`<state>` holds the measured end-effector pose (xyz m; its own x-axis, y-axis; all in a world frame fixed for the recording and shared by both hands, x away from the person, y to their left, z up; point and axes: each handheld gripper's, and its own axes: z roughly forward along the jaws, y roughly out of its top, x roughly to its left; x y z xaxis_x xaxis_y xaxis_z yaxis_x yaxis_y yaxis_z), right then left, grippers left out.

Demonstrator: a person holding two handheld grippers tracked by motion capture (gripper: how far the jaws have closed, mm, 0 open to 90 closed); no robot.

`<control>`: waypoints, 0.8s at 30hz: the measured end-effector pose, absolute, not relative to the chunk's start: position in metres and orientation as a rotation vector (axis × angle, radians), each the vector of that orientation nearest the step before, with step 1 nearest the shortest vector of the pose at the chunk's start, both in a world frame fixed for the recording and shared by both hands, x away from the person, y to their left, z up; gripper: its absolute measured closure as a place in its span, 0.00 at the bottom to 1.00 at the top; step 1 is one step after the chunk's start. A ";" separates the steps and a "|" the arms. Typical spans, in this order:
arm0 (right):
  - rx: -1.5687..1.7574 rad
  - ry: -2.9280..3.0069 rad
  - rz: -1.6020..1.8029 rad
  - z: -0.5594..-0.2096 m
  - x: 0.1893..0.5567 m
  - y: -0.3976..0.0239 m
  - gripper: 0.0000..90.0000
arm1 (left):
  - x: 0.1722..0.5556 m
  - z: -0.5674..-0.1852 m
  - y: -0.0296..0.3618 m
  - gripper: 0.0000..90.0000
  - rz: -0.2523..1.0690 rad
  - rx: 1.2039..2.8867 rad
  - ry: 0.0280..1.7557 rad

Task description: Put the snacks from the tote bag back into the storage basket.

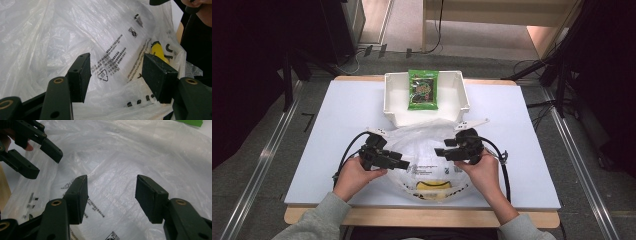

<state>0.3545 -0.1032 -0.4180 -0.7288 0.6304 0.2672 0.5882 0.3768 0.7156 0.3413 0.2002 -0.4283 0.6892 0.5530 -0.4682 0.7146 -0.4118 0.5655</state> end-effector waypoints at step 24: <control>1.110 2.600 1.311 -0.432 0.348 -0.105 0.48 | 0.341 -0.429 0.198 0.43 -0.251 2.148 0.942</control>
<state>0.3485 -0.1048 -0.4316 -0.7461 0.6047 0.2786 0.5835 0.3923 0.7111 0.3409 0.1981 -0.4293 0.7083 0.5461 -0.4474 0.6964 -0.4368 0.5694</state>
